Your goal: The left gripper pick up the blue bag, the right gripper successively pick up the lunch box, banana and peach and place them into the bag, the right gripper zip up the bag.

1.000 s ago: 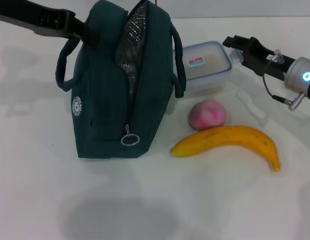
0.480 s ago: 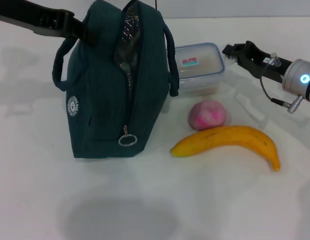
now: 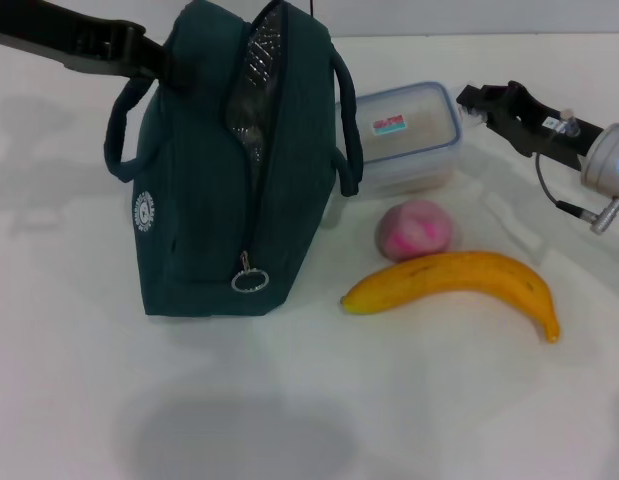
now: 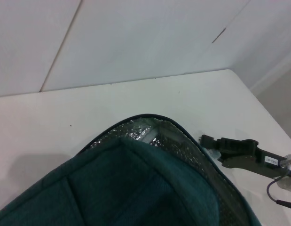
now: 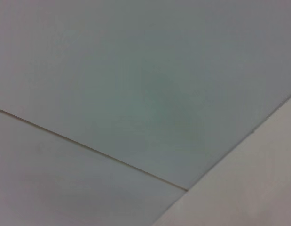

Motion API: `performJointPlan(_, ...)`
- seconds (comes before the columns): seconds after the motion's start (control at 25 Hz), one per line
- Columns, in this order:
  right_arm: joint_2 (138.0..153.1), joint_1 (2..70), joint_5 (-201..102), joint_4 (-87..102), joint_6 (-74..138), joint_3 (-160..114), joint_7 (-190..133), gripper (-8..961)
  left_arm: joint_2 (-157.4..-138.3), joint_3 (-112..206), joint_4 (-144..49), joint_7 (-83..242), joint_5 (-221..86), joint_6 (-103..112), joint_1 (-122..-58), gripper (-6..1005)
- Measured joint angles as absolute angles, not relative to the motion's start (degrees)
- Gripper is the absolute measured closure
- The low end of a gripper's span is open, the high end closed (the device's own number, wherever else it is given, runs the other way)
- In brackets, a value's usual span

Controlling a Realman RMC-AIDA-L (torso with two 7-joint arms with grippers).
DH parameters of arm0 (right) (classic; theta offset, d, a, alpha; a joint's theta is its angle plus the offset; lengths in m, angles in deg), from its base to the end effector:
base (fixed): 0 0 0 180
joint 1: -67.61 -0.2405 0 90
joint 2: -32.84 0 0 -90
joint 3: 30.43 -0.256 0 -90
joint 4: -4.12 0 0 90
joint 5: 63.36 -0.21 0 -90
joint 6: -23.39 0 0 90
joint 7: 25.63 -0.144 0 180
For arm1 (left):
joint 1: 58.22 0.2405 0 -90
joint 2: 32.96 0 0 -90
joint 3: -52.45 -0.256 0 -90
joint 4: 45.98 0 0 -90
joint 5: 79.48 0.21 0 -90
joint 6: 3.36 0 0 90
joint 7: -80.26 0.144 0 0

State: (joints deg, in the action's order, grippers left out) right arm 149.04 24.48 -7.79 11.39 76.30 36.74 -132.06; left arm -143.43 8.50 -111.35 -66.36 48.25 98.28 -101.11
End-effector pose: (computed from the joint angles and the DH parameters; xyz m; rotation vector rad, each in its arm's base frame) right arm 0.2503 0.4136 -0.0417 -1.7973 1.7590 1.1373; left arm -0.1698 0.3891 0.1113 -2.5661 -1.3794 -0.2974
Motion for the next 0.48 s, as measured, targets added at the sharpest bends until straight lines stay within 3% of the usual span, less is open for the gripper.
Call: performJointPlan(0.48, 149.03, 32.6, -17.7, 13.1, 85.5, 36.5, -127.2, 846, -143.11, 8.7, -110.2, -66.4, 48.2, 98.1, -101.1, 963)
